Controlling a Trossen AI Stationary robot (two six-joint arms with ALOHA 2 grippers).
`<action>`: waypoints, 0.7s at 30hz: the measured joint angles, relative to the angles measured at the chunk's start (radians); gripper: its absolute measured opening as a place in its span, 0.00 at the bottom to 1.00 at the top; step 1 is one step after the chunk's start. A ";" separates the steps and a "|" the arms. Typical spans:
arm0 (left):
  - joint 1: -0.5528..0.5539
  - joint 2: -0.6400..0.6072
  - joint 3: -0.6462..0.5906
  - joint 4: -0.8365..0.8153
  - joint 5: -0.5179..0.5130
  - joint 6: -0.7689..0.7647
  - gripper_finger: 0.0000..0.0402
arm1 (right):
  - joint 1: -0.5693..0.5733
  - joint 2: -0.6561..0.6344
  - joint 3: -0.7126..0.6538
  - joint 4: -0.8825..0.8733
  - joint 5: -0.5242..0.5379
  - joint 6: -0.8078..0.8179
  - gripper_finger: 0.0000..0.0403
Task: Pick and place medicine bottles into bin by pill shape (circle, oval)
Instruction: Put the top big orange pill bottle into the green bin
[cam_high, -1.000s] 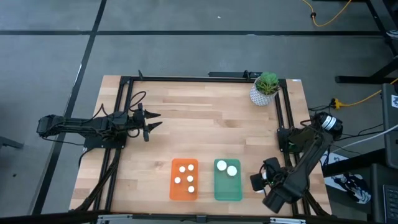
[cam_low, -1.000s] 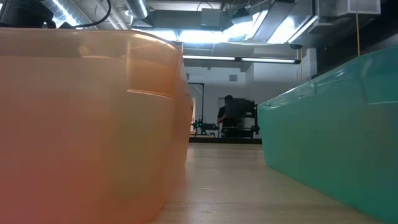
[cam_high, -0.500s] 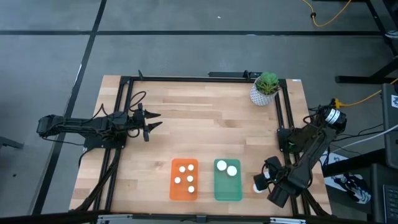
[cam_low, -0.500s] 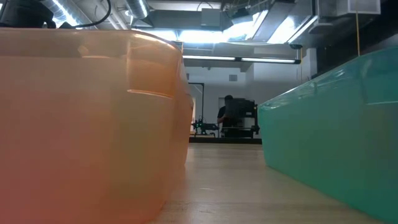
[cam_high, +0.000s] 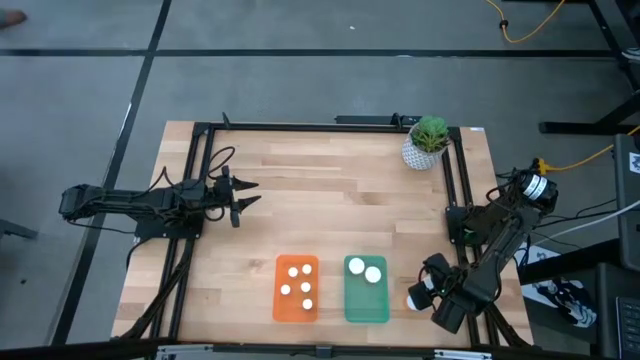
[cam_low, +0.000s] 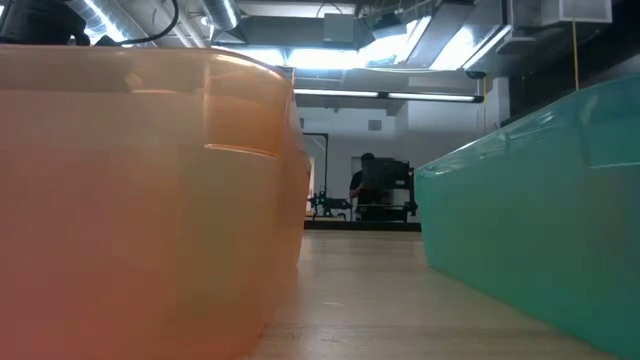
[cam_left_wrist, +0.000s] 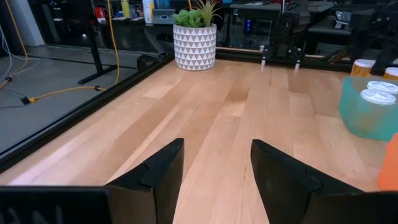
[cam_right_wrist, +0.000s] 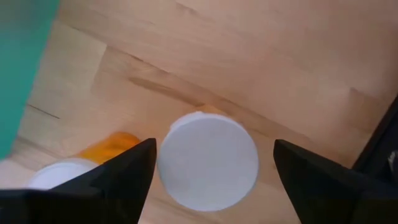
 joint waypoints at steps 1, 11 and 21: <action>0.000 0.000 0.000 0.000 0.000 0.000 0.45 | 0.000 0.000 0.000 0.000 0.008 -0.005 0.79; 0.000 0.000 0.000 0.000 0.000 0.000 0.45 | 0.000 0.000 0.000 0.027 0.010 -0.029 0.66; 0.000 0.000 0.000 0.000 0.000 0.000 0.45 | -0.001 0.000 0.001 0.011 0.011 -0.080 0.53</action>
